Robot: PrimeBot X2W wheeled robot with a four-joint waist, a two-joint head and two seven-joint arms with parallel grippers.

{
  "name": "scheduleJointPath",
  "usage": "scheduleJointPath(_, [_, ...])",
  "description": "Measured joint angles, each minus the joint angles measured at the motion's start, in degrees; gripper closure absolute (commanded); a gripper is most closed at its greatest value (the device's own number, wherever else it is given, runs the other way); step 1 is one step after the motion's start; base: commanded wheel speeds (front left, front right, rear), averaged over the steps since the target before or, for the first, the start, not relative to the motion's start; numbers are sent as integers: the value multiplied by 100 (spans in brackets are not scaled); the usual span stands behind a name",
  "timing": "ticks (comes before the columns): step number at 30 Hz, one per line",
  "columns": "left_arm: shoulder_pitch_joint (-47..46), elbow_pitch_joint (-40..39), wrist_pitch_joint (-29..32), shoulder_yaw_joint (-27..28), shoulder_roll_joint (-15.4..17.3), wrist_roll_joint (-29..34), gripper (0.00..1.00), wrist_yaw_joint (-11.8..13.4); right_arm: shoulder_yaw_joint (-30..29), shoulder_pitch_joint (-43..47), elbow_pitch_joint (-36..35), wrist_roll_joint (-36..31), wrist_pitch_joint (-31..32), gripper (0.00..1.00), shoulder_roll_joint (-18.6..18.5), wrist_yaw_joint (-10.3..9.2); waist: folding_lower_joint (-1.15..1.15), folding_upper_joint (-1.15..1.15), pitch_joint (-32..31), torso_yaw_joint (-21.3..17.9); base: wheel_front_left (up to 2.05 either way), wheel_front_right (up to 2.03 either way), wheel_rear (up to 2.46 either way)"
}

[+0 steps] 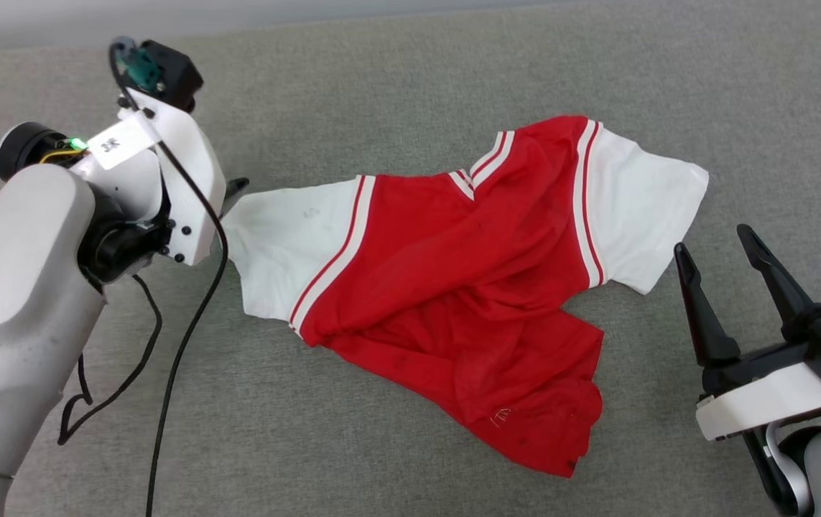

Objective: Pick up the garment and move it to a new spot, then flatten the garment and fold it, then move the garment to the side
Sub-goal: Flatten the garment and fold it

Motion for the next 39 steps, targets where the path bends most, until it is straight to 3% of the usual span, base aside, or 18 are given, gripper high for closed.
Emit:
scheduleJointPath(15, [-421,820,399,-1140,336,-672,0,-9,156,-279,-49,38,15,0,4,0,0,0,537,-257,0,0,0])
scheduleJointPath(16, [-430,778,415,-1205,356,-753,42,2,147,-279,-49,41,15,0,3,0,0,0,545,-253,0,0,0])
scheduleJointPath(17, [-444,737,415,-1267,387,-821,100,7,126,-280,-49,45,15,0,-2,0,0,0,551,-245,0,0,0])
scheduleJointPath(21, [-478,609,233,-1526,431,-961,100,1,41,-338,-56,45,18,0,-20,0,0,0,533,-183,0,0,0])
scheduleJointPath(26, [-483,550,-435,-1691,446,-944,100,-1,-233,-567,-199,90,86,0,-254,1,0,0,417,-72,0,0,0])
scheduleJointPath(28, [-561,349,-1274,-1691,635,-725,100,0,-436,-890,-483,314,584,0,-753,1,0,0,255,40,0,0,0])
scheduleJointPath(30, [-559,287,-1393,-1681,648,-748,100,0,-456,-955,-537,398,743,0,-872,0,0,0,228,75,0,0,0])
scheduleJointPath(32, [-531,129,-1703,-1617,708,-734,100,2,-465,-1190,-687,668,1245,0,-1327,0,0,0,159,198,0,0,0])
scheduleJointPath(33, [-531,129,-1703,-1617,708,-734,100,2,-465,-1190,-687,668,1245,0,-1327,0,0,0,159,198,0,0,0])
scheduleJointPath(39, [-279,-456,-2268,-1488,978,-580,100,283,70,-1546,-569,1546,2954,0,-2484,1,0,0,87,484,0,0,0])
